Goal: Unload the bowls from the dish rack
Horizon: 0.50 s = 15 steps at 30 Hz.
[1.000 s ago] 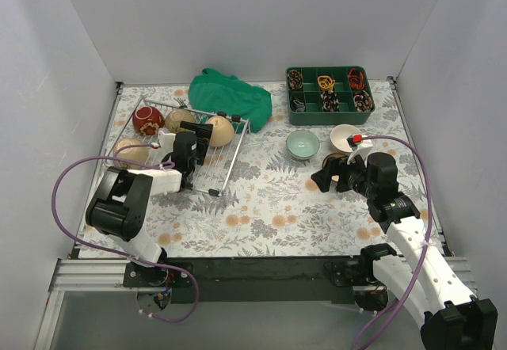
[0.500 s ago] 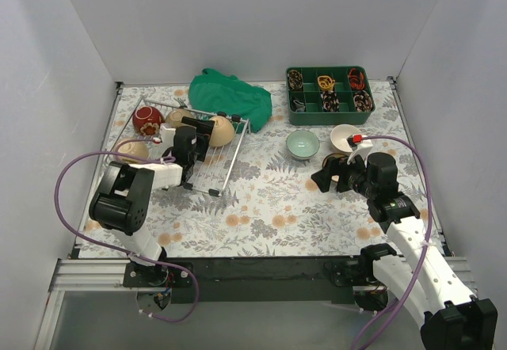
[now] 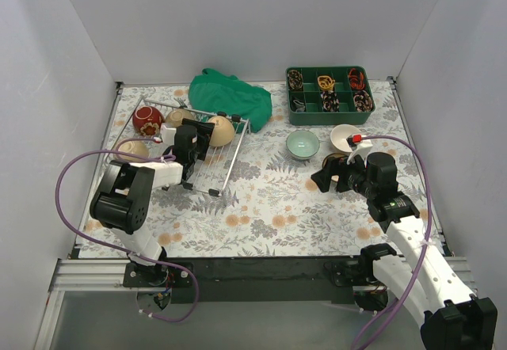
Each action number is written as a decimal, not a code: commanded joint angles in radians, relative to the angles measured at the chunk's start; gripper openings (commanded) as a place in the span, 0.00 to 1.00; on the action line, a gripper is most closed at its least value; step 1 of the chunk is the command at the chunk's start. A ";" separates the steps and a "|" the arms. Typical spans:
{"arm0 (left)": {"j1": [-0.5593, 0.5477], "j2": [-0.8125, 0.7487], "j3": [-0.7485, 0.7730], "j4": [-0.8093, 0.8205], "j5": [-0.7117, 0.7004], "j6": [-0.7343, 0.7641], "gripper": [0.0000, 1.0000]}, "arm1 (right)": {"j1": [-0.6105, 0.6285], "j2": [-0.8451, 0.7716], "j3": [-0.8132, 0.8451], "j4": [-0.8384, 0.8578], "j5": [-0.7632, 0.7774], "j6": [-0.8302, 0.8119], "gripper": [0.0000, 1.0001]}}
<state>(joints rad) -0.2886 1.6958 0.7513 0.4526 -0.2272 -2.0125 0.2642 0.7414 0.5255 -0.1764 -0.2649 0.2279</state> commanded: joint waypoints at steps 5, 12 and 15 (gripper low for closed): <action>0.014 -0.065 -0.033 -0.005 -0.057 -0.132 0.58 | 0.006 0.004 -0.001 0.040 -0.014 -0.018 0.96; 0.014 -0.156 -0.027 -0.022 -0.083 -0.034 0.33 | 0.006 0.007 0.002 0.041 -0.017 -0.016 0.96; 0.014 -0.202 -0.010 -0.066 -0.101 0.038 0.23 | 0.006 0.007 0.004 0.041 -0.022 -0.019 0.95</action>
<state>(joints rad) -0.2859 1.6157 0.7170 0.3977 -0.2615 -2.0041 0.2642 0.7479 0.5255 -0.1761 -0.2661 0.2279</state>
